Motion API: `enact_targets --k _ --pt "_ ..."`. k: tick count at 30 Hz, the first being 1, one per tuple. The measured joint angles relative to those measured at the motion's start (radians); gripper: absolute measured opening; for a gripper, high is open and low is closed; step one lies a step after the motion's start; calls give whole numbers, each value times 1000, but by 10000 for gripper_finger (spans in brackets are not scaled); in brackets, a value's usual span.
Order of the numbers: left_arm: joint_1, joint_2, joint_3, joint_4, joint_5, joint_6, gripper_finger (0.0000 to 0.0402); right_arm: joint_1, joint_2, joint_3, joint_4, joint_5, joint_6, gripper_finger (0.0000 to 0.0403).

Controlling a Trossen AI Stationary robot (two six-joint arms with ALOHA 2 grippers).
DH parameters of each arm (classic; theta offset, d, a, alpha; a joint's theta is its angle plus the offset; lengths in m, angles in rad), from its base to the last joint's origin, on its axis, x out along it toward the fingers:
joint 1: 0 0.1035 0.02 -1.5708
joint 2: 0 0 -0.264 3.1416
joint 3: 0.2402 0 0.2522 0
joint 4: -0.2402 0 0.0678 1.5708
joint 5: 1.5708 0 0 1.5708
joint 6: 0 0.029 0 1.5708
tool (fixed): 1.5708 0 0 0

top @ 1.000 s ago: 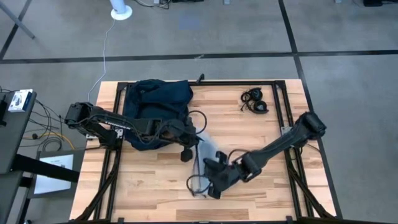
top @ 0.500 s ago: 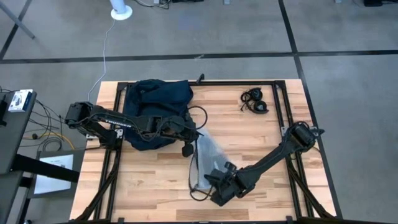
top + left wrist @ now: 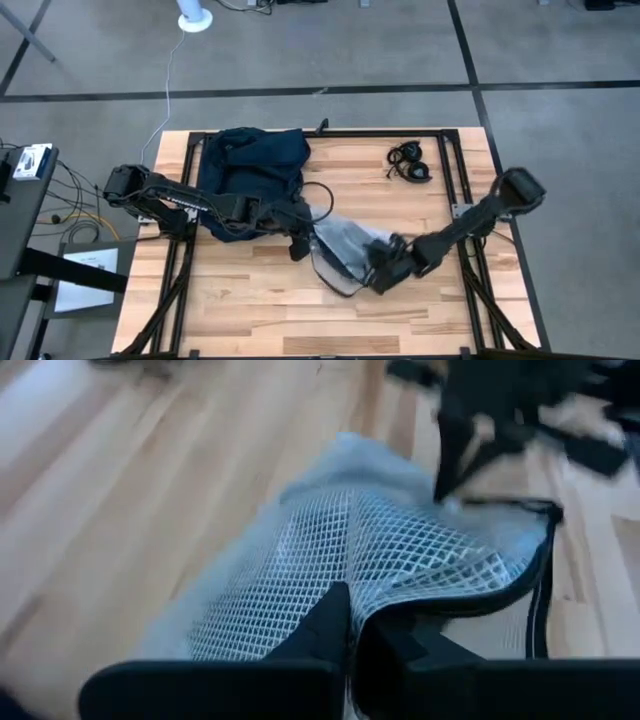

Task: Unpack backpack
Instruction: Remove the black calculator from the white zip lock bag

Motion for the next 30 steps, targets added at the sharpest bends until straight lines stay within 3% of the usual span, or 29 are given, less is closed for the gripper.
enact_targets --k 7,11,14,18,23,26,30 --pt "-69 0 -1 38 -78 -107 0 -251 -234 -198 28 -15 -259 0" --pt "-69 0 -1 103 -80 -132 0 -411 -335 -212 41 -26 -405 0" --pt "-65 0 -1 131 -78 -142 0 -451 -424 -212 47 -70 -424 0" --pt "-57 0 -1 132 -78 -150 0 -388 -557 -212 86 -116 -405 0" --pt "-42 0 -1 137 -85 -173 0 -210 -664 -210 282 -126 -387 0" --pt "-27 0 -1 146 -85 -176 0 -88 -652 -210 398 -115 -415 0" --pt "-3 0 -1 160 -99 -195 0 38 -559 -209 466 -11 -415 0"
